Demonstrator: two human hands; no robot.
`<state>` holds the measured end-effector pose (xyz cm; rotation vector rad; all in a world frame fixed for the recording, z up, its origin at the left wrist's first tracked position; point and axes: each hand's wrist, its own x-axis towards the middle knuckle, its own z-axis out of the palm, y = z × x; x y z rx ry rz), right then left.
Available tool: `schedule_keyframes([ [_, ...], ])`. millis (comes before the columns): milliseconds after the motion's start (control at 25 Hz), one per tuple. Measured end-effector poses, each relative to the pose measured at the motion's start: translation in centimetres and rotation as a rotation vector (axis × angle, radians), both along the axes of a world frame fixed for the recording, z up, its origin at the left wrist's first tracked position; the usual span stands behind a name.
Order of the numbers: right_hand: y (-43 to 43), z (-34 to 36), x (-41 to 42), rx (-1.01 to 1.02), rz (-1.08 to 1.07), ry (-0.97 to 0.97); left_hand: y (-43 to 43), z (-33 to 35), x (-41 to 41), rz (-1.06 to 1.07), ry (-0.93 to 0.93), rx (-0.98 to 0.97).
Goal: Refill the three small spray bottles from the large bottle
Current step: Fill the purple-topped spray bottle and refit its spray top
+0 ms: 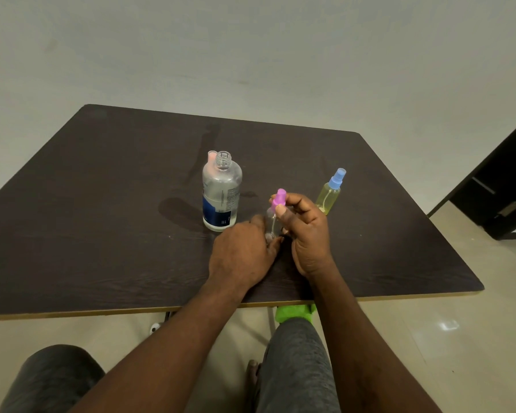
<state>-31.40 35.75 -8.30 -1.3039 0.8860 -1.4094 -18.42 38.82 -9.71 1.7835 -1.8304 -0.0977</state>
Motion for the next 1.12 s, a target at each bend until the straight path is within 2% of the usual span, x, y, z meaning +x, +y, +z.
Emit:
schedule_keyframes([
  [200, 0.0, 0.1, 0.2, -0.034, -0.035, 0.044, -0.1, -0.1, 0.0, -0.003, 0.007, -0.008],
  [400, 0.1, 1.1, 0.2, 0.076, -0.065, -0.220, -0.1, 0.0, -0.2, 0.027, -0.027, 0.000],
  [560, -1.6, 3.9, -0.2, -0.058, -0.118, -0.112, -0.1, 0.1, -0.1, 0.024, -0.008, 0.022],
  [640, -4.1, 6.4, -0.9, -0.146, -0.204, 0.078, 0.0, 0.1, -0.1, 0.031, 0.016, 0.022],
  [680, -5.6, 7.6, -1.2, -0.167, -0.252, 0.250, 0.1, 0.2, -0.1, 0.042, 0.033, 0.011],
  [760, -8.5, 8.7, -1.1, -0.143, -0.254, 0.714, 0.3, 0.6, 0.0, 0.074, 0.059, 0.001],
  [880, -11.1, 7.3, 0.2, -0.053, -0.068, 1.480, 0.5, 0.7, 0.0, 0.096, 0.080, 0.013],
  [920, -11.7, 6.5, 0.5, -0.055, -0.043, 1.639, 0.5, 0.7, 0.0, 0.099, 0.083, 0.018],
  [1000, -12.6, 5.6, 0.9, -0.097, -0.089, 1.769, 0.4, 0.6, 0.0, 0.102, 0.081, 0.030],
  [1120, -13.3, 5.5, 1.3, -0.114, -0.108, 1.817, 0.4, 0.6, 0.0, 0.095, 0.066, 0.039],
])
